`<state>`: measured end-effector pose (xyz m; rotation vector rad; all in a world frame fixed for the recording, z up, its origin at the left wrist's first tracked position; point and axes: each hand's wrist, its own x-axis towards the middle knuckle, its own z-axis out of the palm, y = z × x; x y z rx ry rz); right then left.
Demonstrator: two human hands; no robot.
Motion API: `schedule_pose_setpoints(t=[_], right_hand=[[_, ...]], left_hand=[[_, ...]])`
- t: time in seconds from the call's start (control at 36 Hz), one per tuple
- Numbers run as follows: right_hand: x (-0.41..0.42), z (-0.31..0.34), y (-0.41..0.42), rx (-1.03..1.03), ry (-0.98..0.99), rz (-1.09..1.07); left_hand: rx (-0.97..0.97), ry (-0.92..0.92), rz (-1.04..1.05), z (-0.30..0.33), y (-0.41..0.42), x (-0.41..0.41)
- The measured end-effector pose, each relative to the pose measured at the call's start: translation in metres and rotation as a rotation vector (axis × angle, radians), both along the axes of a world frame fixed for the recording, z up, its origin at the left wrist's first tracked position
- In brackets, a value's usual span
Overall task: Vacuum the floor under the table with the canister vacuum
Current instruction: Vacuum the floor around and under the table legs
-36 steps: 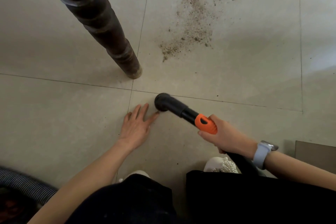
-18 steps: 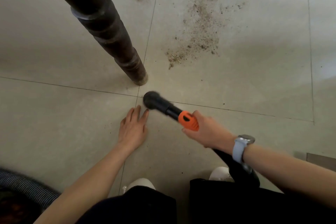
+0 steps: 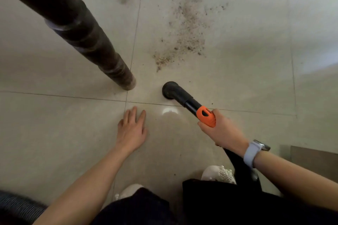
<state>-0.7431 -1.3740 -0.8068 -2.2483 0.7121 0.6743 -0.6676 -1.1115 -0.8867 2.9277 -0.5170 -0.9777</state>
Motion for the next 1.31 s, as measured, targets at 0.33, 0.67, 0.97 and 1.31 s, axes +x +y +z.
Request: schedule_pose_setpoints(t=[0.33,0.67,0.97,1.31], right_hand=[[0.006,-0.002,-0.11,-0.154,-0.114,-0.531],[0.016,-0.009,-0.093,0.184,-0.061,-0.406],[0.007,0.021,-0.114,0.368,0.091,-0.409],[0.0,0.11,-0.102,0.259,0.075,-0.66]], left_hand=[[-0.014,0.0,-0.156,-0.003,-0.08,0.029],[0.056,0.113,-0.16,0.045,-0.095,0.067],[0.039,0.025,-0.315,0.134,-0.145,0.127],[-0.21,0.267,0.009,0.23,-0.157,0.093]])
